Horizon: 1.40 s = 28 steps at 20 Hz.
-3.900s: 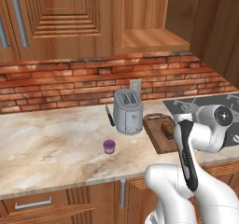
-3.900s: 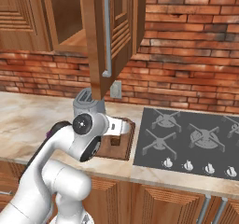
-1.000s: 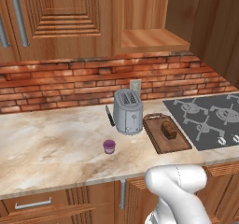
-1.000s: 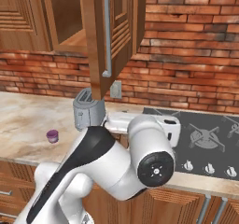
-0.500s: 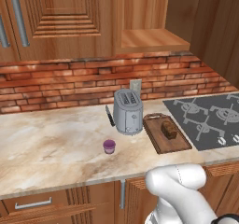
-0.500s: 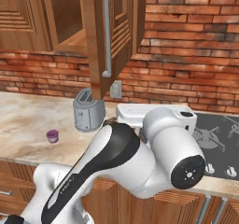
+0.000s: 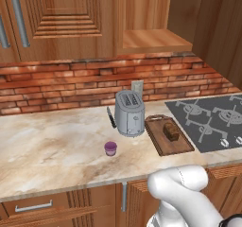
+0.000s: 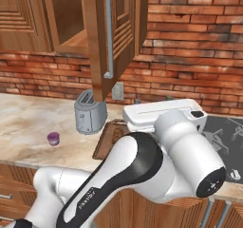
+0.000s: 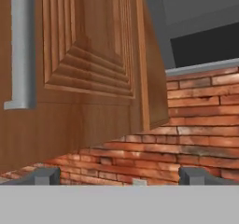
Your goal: Pick the bread, place it on the cutting board, pick the jam, place it on the counter, and close the cabinet.
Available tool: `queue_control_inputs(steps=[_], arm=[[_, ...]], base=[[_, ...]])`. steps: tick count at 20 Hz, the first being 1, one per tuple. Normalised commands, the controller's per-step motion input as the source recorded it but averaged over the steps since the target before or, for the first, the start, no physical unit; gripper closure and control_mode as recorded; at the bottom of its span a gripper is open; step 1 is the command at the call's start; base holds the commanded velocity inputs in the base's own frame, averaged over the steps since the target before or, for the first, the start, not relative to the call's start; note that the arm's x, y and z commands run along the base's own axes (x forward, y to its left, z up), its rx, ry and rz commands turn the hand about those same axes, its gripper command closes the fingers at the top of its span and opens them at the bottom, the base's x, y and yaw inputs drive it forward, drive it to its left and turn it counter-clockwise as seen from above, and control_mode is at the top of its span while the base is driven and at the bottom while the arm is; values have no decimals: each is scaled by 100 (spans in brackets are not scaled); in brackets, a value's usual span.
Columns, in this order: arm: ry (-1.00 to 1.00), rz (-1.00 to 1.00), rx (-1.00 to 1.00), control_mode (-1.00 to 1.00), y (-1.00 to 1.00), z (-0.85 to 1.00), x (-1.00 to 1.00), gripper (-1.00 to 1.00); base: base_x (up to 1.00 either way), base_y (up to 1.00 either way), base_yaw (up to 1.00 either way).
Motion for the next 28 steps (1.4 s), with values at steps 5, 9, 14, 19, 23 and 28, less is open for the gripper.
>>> queue_control_inputs(steps=[5,9,14,19,23,28], arm=[[-7,11,2,-100,0,8,7,-100],[-1,9,2,-100,0,9,31,-100],[0,11,4,-100,0,6,38,-100],[0,16,3,-100,0,5,19,-100],[0,20,3,-100,0,8,8,-100],[0,19,2,-100,0,10,6,-100]], base=[[0,0,0],[0,0,0],[0,0,0],[0,0,0],[0,0,0],[0,0,0]])
